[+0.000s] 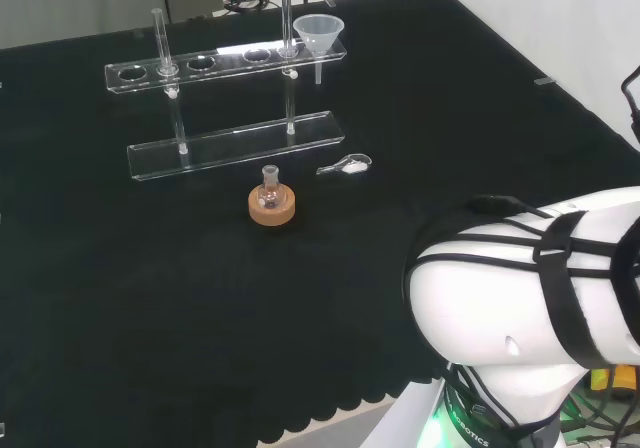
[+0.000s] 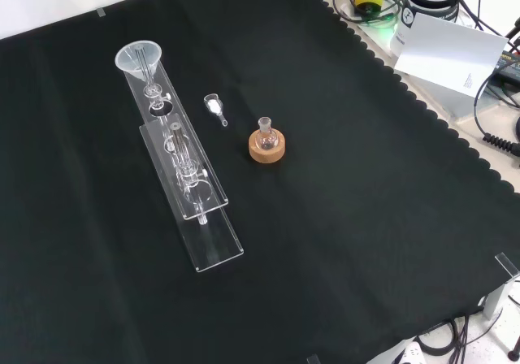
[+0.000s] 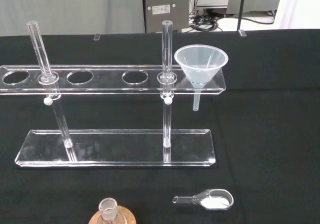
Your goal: Pick up the funnel from the transparent funnel stand.
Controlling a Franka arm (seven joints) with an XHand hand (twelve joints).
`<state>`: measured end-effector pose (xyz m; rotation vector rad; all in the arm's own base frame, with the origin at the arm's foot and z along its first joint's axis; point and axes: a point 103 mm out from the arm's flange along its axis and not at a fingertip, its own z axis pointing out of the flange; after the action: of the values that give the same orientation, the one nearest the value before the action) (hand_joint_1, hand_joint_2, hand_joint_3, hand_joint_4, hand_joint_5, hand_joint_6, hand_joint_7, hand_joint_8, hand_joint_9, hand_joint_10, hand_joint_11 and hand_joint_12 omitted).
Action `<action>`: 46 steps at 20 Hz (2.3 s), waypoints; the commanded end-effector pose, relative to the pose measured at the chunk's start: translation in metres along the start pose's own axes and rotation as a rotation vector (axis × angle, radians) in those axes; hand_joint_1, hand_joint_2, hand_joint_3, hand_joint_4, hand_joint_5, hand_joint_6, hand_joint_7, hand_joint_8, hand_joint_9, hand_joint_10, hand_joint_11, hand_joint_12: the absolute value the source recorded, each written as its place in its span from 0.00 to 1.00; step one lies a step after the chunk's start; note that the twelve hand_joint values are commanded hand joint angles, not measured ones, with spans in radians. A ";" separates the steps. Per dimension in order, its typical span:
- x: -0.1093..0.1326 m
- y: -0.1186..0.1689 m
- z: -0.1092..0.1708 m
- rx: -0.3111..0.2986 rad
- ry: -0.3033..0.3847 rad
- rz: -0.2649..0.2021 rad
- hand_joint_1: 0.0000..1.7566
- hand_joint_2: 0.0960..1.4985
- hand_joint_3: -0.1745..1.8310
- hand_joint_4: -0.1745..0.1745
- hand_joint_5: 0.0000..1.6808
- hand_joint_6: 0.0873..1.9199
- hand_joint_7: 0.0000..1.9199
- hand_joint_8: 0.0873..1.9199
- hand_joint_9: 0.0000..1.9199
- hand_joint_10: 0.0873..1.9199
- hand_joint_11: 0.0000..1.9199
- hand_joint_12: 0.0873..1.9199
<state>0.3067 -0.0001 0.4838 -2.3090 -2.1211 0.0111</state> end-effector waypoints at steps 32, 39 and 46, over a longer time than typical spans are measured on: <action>-0.083 0.108 0.040 0.115 0.039 0.100 0.03 0.78 0.27 0.56 0.07 0.00 0.03 0.07 0.03 0.29 0.00 0.69; -0.094 0.165 0.065 0.155 0.038 0.083 0.09 0.74 0.25 0.54 0.08 0.00 0.02 0.16 0.04 0.32 0.00 0.71; -0.086 0.200 0.089 0.180 0.032 0.053 0.11 0.72 0.25 0.49 0.09 0.00 0.02 0.20 0.05 0.33 0.00 0.71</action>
<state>0.4606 -0.0948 0.4084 -2.2716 -1.9260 0.1663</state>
